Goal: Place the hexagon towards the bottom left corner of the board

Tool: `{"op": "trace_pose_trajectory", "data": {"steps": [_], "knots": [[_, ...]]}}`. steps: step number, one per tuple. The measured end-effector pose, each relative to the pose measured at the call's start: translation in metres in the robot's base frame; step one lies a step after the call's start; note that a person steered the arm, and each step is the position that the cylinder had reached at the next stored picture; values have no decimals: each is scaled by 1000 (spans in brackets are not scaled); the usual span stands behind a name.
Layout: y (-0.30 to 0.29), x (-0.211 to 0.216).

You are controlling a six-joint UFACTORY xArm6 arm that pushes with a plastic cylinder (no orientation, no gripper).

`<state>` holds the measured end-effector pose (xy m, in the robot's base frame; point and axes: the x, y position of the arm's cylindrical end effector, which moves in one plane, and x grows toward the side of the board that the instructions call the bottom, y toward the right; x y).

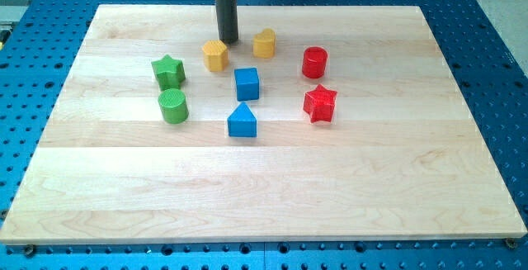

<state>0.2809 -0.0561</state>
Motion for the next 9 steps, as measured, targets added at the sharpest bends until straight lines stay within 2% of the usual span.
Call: {"op": "trace_pose_trajectory", "data": {"steps": [7,9], "knots": [[5,11],[-26,74]]}}
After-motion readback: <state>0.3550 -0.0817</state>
